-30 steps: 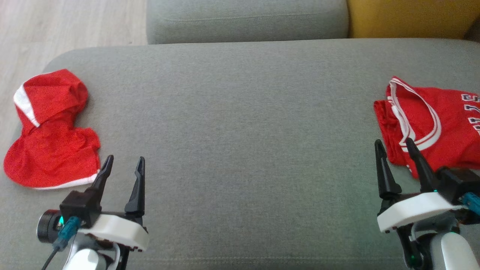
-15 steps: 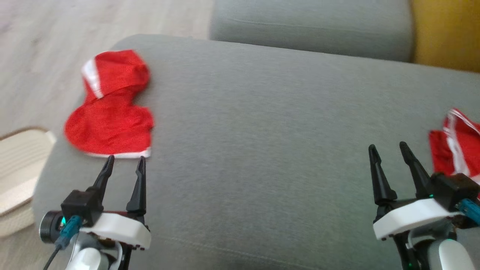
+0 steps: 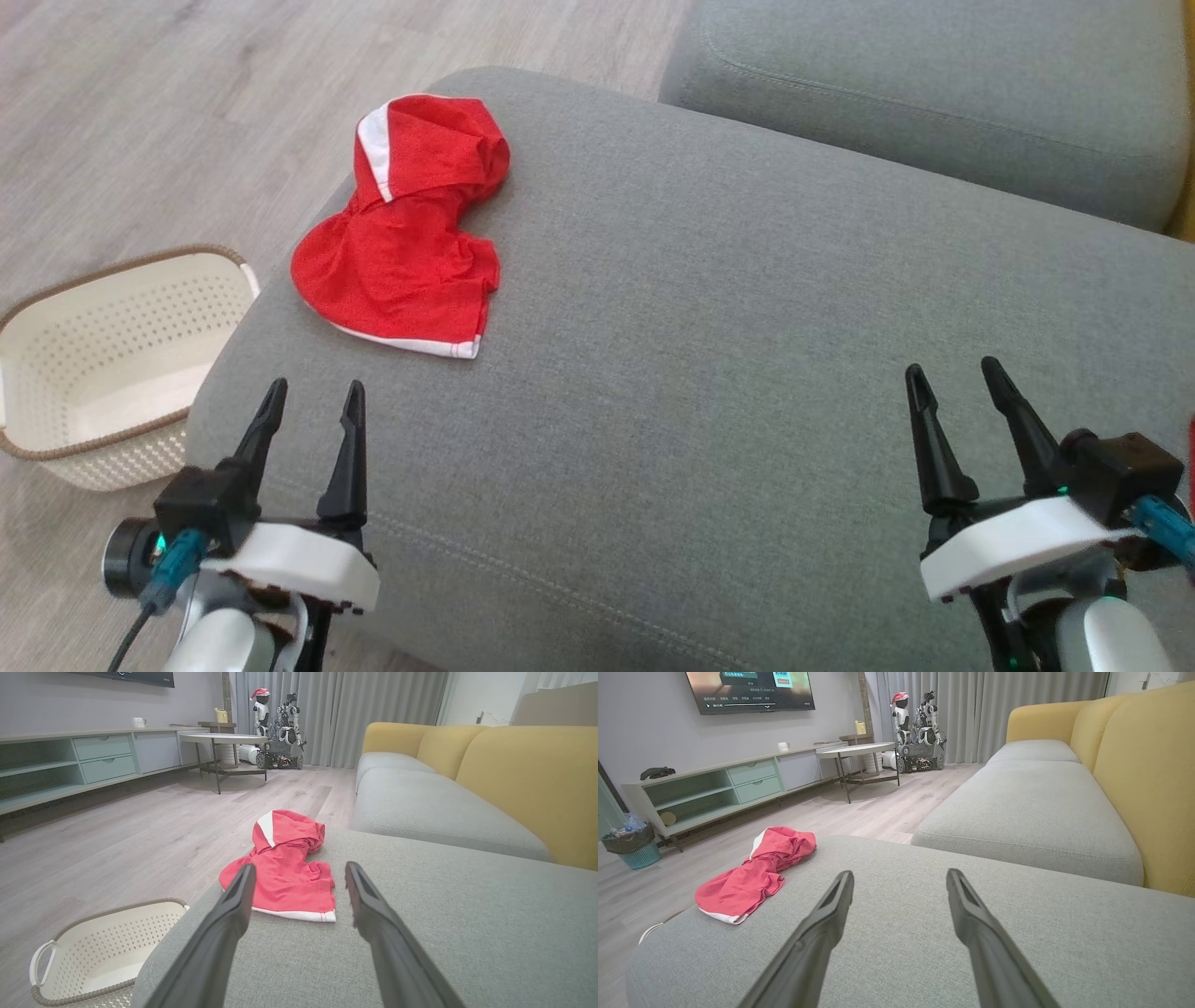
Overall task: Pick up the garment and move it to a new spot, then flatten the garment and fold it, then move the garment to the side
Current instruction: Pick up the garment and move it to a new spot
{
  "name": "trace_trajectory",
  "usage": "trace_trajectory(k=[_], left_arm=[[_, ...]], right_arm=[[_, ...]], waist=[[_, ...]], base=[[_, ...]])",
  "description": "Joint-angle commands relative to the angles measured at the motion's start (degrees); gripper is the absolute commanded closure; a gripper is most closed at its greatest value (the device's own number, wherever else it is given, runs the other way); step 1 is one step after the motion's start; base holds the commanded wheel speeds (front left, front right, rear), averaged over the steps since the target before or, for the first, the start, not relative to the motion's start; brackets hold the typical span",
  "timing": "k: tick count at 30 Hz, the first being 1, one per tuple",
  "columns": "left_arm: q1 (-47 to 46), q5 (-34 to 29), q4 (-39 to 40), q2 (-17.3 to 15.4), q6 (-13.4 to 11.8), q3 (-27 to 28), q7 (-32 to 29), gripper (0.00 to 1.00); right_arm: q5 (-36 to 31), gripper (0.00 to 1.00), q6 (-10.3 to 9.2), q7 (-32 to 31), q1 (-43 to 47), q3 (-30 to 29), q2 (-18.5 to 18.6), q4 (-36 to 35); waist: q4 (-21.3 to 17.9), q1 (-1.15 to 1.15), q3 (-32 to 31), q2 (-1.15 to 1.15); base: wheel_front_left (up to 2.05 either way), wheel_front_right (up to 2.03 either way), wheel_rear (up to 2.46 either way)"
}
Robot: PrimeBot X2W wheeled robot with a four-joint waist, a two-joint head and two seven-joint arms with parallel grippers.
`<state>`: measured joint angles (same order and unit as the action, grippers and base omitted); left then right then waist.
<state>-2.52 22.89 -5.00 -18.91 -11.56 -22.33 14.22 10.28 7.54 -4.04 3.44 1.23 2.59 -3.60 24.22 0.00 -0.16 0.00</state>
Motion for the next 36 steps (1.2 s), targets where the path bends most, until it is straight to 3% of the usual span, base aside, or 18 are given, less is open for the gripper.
trace_trajectory(k=[1,13,24,29,36], left_arm=[[-3.5,0.0,1.6,-0.4,0.1,2.5,0.7,0.0],[-6.0,0.9,1.8,1.0,1.6,3.6,0.8,0.0],[-19.7,0.4,-2.1,5.2,6.5,8.1,0.8,0.0],[-27.8,0.9,-9.8,5.5,9.7,11.3,0.8,0.0],[-40.3,2.4,-29.5,4.2,14.8,13.3,0.8,0.0]], right_arm=[[0.2,0.0,-0.05,0.0,-1.6,1.1,0.3,-1.8],[-0.9,0.0,-0.05,-1.3,-2.7,0.5,0.3,-3.2],[-5.2,0.0,-0.05,-4.2,-8.1,0.7,0.3,-7.3],[-7.0,0.0,-0.05,-5.3,-11.0,0.5,0.3,-9.0],[-8.7,0.0,-0.05,-6.1,-14.3,1.0,0.4,-10.1]], waist=[[0.4,0.0,0.0,0.0],[0.8,0.0,2.8,0.0],[-1.6,0.0,14.2,0.0],[-3.5,0.0,20.2,0.0],[-6.2,0.0,26.1,0.0]], base=[[0.0,0.0,0.0],[0.0,0.0,0.0],[0.0,0.0,0.0],[0.0,0.0,0.0],[0.0,0.0,0.0]])
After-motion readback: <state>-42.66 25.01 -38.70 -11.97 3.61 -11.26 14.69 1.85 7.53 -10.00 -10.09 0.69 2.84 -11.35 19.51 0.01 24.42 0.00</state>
